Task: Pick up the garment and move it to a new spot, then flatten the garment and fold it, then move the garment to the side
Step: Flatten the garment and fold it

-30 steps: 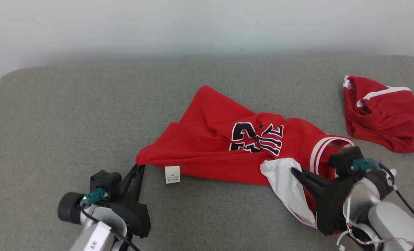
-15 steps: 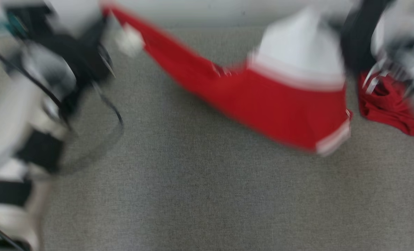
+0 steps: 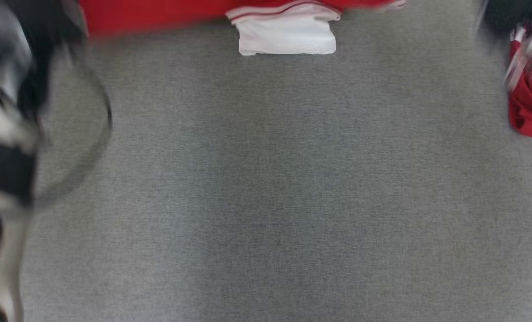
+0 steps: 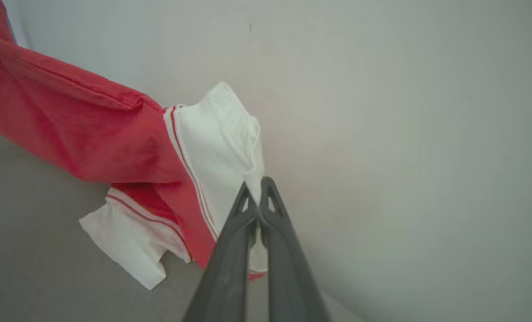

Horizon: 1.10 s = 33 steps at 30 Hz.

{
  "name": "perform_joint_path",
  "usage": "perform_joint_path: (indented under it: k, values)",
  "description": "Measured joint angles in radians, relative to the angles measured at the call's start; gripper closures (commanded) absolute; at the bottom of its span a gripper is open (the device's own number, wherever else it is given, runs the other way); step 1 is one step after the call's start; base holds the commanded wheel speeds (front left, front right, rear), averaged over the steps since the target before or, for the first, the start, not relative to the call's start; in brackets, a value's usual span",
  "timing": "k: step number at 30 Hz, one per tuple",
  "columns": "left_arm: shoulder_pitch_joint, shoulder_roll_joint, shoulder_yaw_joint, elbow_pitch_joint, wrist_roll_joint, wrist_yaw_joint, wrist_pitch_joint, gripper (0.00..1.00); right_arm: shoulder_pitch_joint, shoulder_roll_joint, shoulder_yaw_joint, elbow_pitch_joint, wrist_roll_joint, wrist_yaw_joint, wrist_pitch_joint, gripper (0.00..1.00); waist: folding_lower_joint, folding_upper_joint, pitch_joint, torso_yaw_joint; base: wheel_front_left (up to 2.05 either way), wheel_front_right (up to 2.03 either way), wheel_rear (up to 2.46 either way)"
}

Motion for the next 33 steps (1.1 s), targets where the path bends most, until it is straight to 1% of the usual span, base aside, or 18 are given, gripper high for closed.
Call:
perform_joint_path:
  k: [2, 5, 7, 9, 13, 16, 18, 21, 24, 28, 31, 33]
  values:
    - [0.129, 0.022, -0.016, 0.003, -0.002, 0.0, -0.018, 1.0, 0.113, -0.024, 0.066, -0.014, 0.025, 0.003, -0.061, 1.0, -0.0002, -0.0001, -0.007, 0.005, 0.0, 0.0, 0.0]
    - [0.306, 0.047, -0.036, 0.001, -0.003, 0.0, -0.043, 1.0, 0.247, -0.058, 0.104, -0.038, 0.06, 0.004, -0.157, 1.0, -0.0006, -0.0002, -0.027, 0.009, 0.0, 0.0, 0.0]
    - [0.413, 0.043, -0.041, -0.009, -0.015, 0.0, -0.069, 1.0, 0.332, -0.072, 0.113, -0.055, 0.092, 0.004, -0.217, 1.0, -0.0006, -0.0002, -0.047, 0.008, 0.0, 0.0, 0.0]
    - [0.499, 0.04, -0.057, -0.018, -0.019, -0.001, -0.08, 1.0, 0.415, -0.084, 0.143, -0.073, 0.108, 0.004, -0.258, 1.0, -0.0006, -0.0002, -0.071, 0.005, 0.0, 0.0, 0.0]
    - [0.604, 0.014, -0.093, -0.038, -0.023, -0.002, -0.1, 1.0, 0.542, -0.11, 0.184, -0.078, 0.141, 0.004, -0.318, 1.0, -0.0008, -0.0003, -0.126, -0.005, 0.0, 0.0, 0.0]
    - [0.66, 0.018, -0.11, -0.031, -0.024, -0.002, -0.106, 1.0, 0.624, -0.136, 0.225, -0.066, 0.156, 0.004, -0.328, 1.0, -0.0009, -0.0003, -0.169, -0.011, 0.0, 0.0, 0.0]
    - [0.697, 0.026, -0.12, -0.03, -0.021, -0.002, -0.106, 1.0, 0.681, -0.146, 0.23, -0.058, 0.178, 0.004, -0.337, 1.0, -0.0009, -0.0003, -0.198, -0.013, 0.0, 0.0, 0.0]
    - [0.768, 0.016, -0.127, -0.05, -0.032, -0.002, -0.109, 1.0, 0.761, -0.173, 0.234, -0.058, 0.188, 0.004, -0.345, 1.0, -0.0009, -0.0003, -0.241, -0.015, 0.0, 0.0, 0.0]
    - [0.827, 0.021, -0.138, -0.078, -0.032, -0.002, -0.113, 1.0, 0.817, -0.193, 0.257, -0.076, 0.202, 0.004, -0.351, 1.0, -0.001, -0.0004, -0.278, -0.014, 0.0, 0.0, 0.0]
    - [0.88, 0.022, -0.145, -0.118, -0.032, 0.011, -0.113, 1.0, 0.879, -0.193, 0.267, -0.07, 0.233, 0.004, -0.349, 1.0, -0.0009, -0.0004, -0.314, -0.008, 0.0, 0.0, 0.0]
    - [0.91, 0.025, -0.138, -0.141, -0.033, 0.039, -0.114, 1.0, 0.913, -0.189, 0.268, -0.073, 0.263, 0.003, -0.343, 1.0, -0.0009, -0.0005, -0.326, 0.002, 0.0, 0.0, 0.0]
    - [0.934, 0.026, -0.142, -0.157, -0.037, 0.04, -0.105, 1.0, 0.927, -0.181, 0.272, -0.072, 0.286, 0.003, -0.326, 1.0, -0.0007, -0.0004, -0.33, 0.008, 0.0, 0.0, 0.0]
